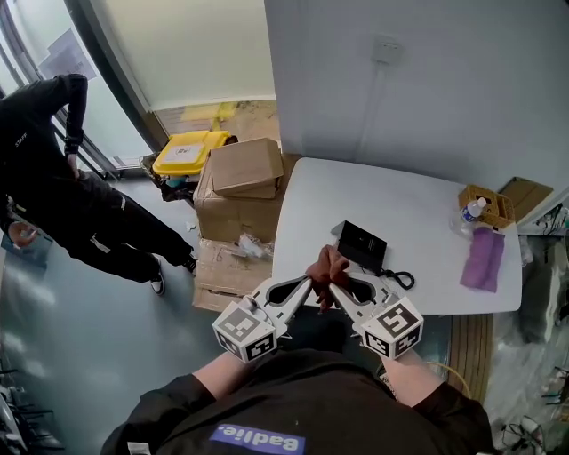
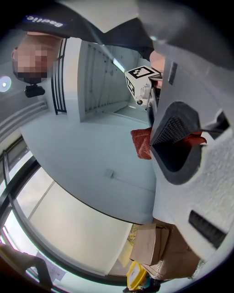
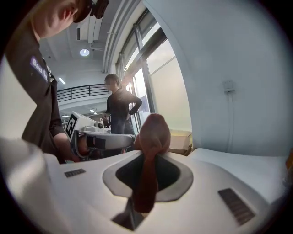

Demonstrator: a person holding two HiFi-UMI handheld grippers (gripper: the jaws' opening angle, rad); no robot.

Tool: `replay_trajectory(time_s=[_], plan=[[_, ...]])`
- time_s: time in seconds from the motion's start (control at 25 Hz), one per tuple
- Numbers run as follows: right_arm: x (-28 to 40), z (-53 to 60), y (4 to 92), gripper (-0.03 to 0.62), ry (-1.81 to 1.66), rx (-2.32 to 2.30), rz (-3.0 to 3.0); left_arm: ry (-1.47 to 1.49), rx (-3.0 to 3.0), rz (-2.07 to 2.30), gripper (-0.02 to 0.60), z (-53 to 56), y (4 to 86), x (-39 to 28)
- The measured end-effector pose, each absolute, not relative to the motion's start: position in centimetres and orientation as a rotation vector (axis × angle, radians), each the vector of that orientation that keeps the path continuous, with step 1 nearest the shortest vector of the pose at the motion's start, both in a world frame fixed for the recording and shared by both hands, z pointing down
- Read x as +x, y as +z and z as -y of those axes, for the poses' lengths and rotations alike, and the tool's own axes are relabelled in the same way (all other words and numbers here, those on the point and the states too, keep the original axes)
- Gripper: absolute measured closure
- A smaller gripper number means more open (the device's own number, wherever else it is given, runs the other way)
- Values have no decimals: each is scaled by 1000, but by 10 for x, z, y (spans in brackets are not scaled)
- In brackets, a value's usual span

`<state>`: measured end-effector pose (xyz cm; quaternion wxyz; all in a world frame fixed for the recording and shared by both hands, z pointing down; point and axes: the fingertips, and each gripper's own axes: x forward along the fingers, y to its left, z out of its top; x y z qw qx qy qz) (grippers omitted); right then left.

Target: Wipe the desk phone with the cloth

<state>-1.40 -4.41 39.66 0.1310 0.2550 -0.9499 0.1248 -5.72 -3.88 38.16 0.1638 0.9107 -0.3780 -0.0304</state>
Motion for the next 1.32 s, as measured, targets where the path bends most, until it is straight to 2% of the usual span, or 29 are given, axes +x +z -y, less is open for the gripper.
replay_trajectory(time_s=[0.44, 1.32], plan=[[-55, -17, 387, 525, 339, 800, 2736, -71, 2670, 997, 580, -20, 370, -97], [-37, -37, 373, 526, 313, 643, 2812, -97, 2634, 1142, 580, -43, 361, -74]])
